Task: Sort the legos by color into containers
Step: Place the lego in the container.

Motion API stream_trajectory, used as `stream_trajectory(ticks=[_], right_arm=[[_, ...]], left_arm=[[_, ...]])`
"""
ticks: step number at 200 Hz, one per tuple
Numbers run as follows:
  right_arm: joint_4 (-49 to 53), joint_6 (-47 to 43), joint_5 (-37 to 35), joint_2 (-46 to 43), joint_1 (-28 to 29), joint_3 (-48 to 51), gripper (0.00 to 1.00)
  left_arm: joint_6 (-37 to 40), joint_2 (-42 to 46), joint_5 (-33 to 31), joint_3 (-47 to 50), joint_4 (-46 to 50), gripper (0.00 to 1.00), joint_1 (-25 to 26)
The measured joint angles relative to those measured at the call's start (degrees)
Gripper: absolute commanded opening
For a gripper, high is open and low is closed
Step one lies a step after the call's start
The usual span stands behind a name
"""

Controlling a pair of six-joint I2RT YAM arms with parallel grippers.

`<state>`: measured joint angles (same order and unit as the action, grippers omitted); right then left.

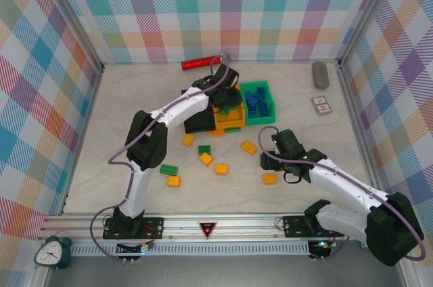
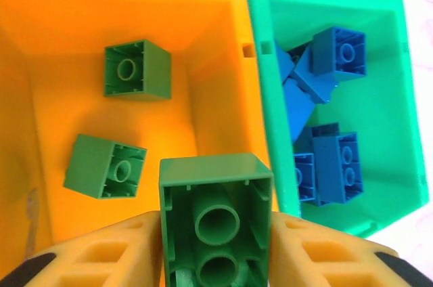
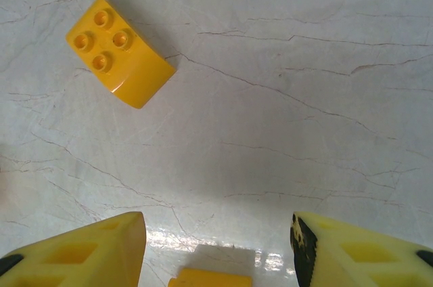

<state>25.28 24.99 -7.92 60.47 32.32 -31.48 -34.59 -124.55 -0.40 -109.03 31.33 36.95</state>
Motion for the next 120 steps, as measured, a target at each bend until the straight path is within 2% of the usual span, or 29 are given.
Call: stream_trajectory(ticks=[11, 24, 70, 95, 120], right_arm=[[0.00, -0.02, 0.00, 0.00, 0.00, 0.00, 0.59], [-0.02, -0.13, 0.02, 0.00, 0.00, 0.00, 0.59], [-0.02, -0.15, 0.04, 0.02, 0.00, 0.00, 0.59], [-0.20, -0.17, 0.02, 0.79, 0.00, 0.00, 0.59], [-0.76, -0.28, -0.04, 3.48, 0.00, -0.28, 0.59]], left_arm=[[0.55, 0.00, 0.42, 0.00, 0.02, 0.60, 0.04], [0.83, 0.00, 0.63, 0.00, 0.07, 0.66, 0.04], [1.22, 1.25, 0.57, 2.80, -1.53, 0.66, 0.02], [1.09, 6.43, 0.61, 11.08, -4.17, 0.66, 0.02], [0.52, 15.28, 0.52, 21.88, -7.19, 0.66, 0.04]])
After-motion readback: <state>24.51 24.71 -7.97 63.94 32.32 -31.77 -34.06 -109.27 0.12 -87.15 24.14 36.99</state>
